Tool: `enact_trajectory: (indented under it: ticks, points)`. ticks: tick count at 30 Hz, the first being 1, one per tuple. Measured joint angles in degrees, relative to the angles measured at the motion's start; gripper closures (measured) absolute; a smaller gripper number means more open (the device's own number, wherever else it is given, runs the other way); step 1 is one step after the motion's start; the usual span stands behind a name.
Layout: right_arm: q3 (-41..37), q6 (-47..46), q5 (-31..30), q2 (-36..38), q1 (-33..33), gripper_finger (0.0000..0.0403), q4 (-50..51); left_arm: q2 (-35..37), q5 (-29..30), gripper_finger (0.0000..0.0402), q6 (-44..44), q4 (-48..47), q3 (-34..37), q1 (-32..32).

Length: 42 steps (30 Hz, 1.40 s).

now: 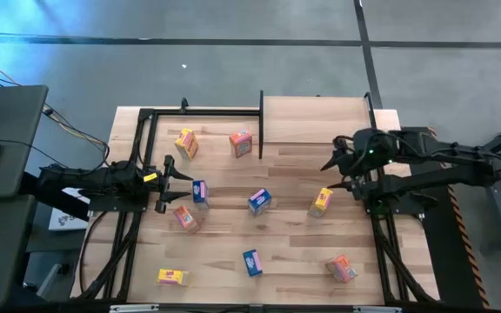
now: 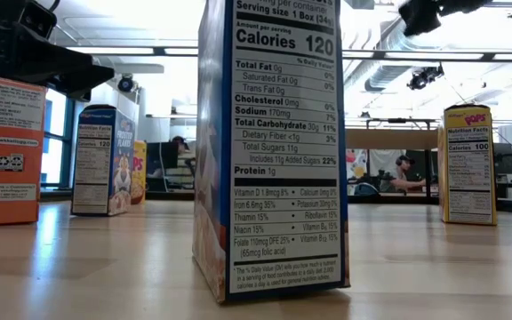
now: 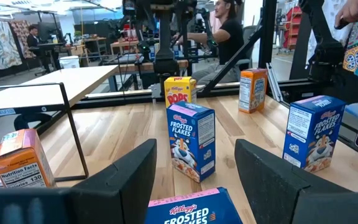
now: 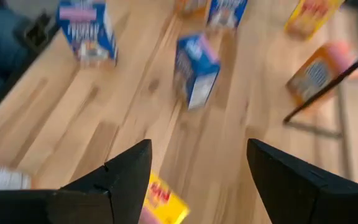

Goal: Stack cereal on shelf
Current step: Put the right yellow cereal box on the shelf

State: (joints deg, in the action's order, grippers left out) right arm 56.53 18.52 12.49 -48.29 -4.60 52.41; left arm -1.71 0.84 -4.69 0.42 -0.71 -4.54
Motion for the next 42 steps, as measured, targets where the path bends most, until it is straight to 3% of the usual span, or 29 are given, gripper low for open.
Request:
enact_trajectory:
  ticks: [12,21,28,42]
  points:
    - [0.00,1.96,-4.01,-6.31,8.66,0.0146,2.65,-0.01,0.00,0.0192,0.00,-0.02,0.00,0.00]
    - [0.00,3.63,-10.77,-11.32,15.46,0.0146,5.64,-0.01,-0.01,0.0192,0.00,0.00,-0.01,0.00]
    - [0.00,3.63,-14.01,-14.94,17.84,0.0146,7.78,-0.01,0.00,0.0192,0.00,-0.02,-0.02,0.00]
    - [0.00,4.47,-15.01,-21.56,18.03,0.0146,9.43,0.00,-0.01,0.0192,0.00,-0.01,0.00,0.00]
